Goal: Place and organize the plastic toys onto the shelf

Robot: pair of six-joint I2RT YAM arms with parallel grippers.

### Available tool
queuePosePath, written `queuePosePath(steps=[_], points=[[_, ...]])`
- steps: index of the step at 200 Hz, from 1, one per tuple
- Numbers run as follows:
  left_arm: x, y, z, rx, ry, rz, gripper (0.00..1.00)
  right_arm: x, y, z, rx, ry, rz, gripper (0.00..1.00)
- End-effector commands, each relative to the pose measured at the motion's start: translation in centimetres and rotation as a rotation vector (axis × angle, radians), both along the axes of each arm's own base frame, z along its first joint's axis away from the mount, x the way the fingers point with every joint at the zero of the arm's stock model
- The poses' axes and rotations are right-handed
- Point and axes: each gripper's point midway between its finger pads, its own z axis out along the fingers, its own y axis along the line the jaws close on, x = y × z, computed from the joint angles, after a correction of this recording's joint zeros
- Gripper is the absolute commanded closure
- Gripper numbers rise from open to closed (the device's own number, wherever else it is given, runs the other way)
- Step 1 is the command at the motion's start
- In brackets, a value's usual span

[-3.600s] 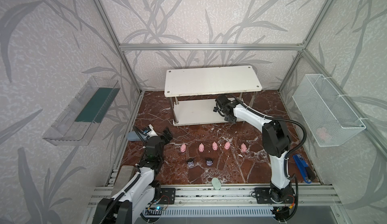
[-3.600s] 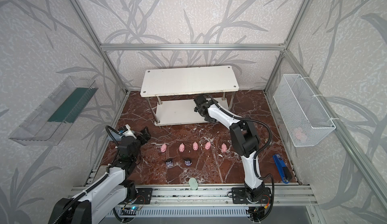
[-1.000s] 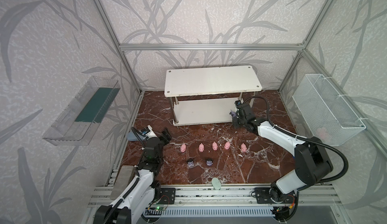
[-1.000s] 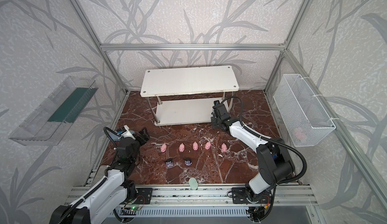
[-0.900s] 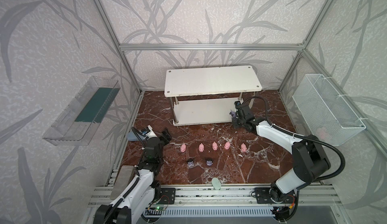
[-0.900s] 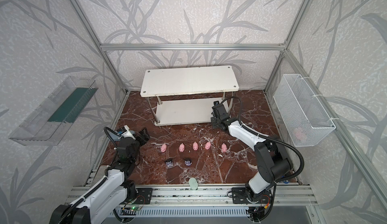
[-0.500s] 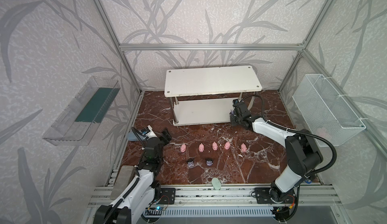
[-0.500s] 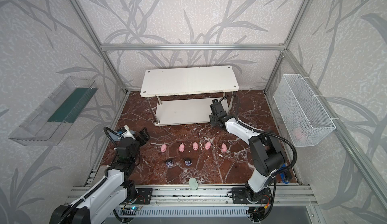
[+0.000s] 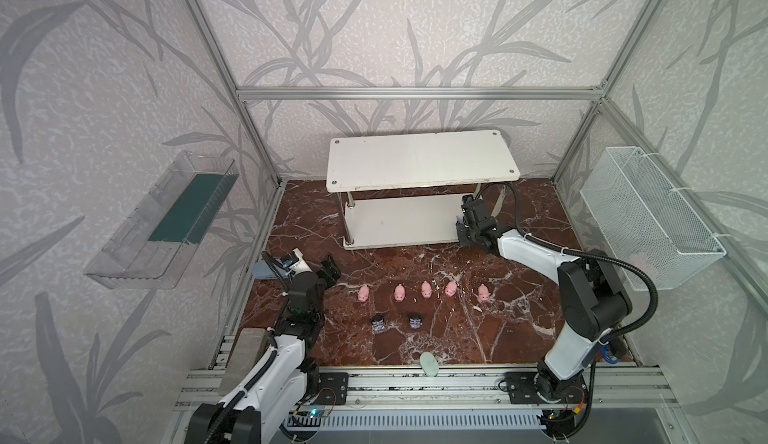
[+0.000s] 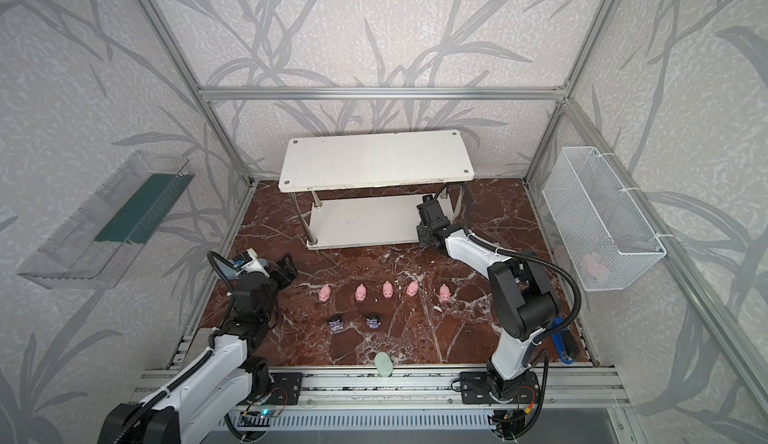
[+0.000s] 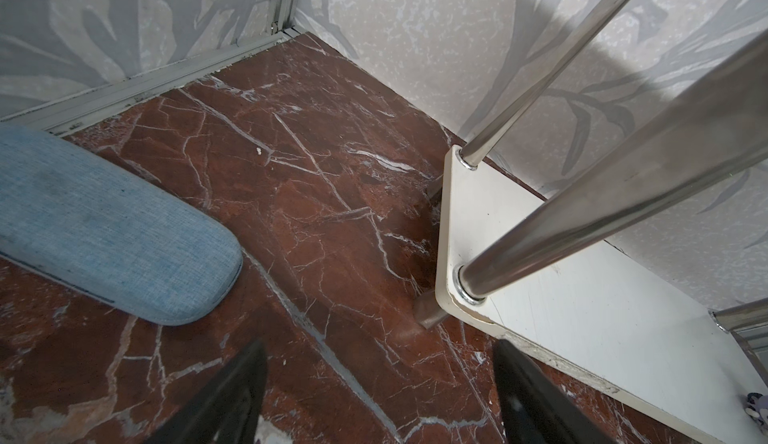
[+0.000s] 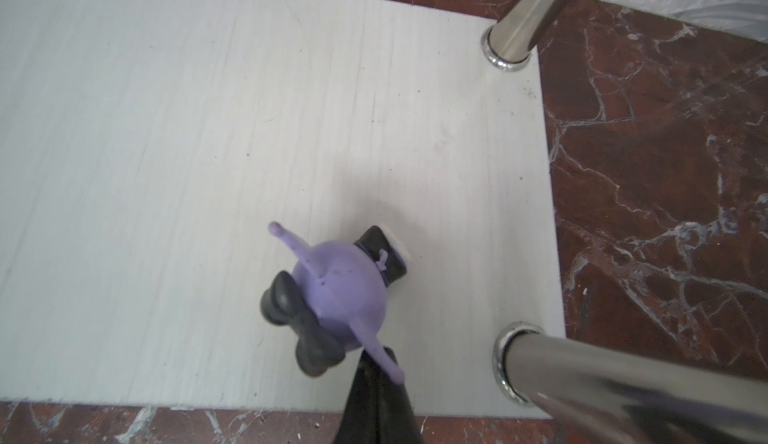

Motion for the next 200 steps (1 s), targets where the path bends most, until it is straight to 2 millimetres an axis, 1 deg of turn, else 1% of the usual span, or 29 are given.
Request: queuePosePath(steps=[1,27,42,54,56,59,94,120,145,175,181,183,185,200], points=[[0.2,0.2,0.3,-0.008,-0.013,0.012,0.17,1.2,-0.8,1.4,-0.001,-0.046,-0.038,1.00],[0.2,0.2,0.3,-0.008,-0.012,0.012,0.17,0.9,-0.6,1.7,0.017,-0.043,-0.027,1.00],[0.2,0.2,0.2,-0.006,-0.010,0.014,0.17,0.3,0.0,2.0,0.045,-0.042,0.003,1.00],[0.1,0.3,0.2,-0.006,-0.010,0.017,0.17,-0.2,0.6,1.6,0.053,-0.029,0.022,1.00],[0.1,0.3,0.2,-0.006,-0.010,0.017,0.17,-0.4,0.7,2.4,0.061,-0.046,0.026,1.00],[0.1,0.3,0.2,-0.004,-0.011,0.018,0.17,-0.5,0.8,2.8,0.064,-0.053,0.032,1.00],[0.0,0.4,0.1,0.000,-0.006,0.021,0.17,-2.3,2.2,3.7,0.066,-0.068,0.079,1.00],[0.0,0.4,0.0,-0.002,-0.005,0.020,0.17,-2.9,3.7,4.1,0.115,-0.070,0.110,1.00],[0.1,0.3,0.0,-0.008,-0.005,0.017,0.16,-2.5,5.2,4.1,0.167,-0.070,0.129,1.00],[0.1,0.2,0.0,-0.011,-0.006,0.012,0.17,-1.3,6.3,3.2,0.188,-0.063,0.135,1.00],[0.1,0.2,0.0,-0.013,-0.007,0.011,0.16,-1.1,6.5,3.6,0.192,-0.075,0.137,1.00],[0.1,0.2,0.1,-0.014,-0.008,0.011,0.17,-1.0,6.6,2.7,0.185,-0.060,0.135,1.00],[0.1,0.2,0.0,-0.013,-0.007,0.011,0.17,-0.8,6.6,2.4,0.181,-0.055,0.135,1.00],[0.0,0.2,0.1,-0.012,-0.007,0.013,0.16,-0.1,7.0,2.0,0.179,-0.057,0.135,1.00]])
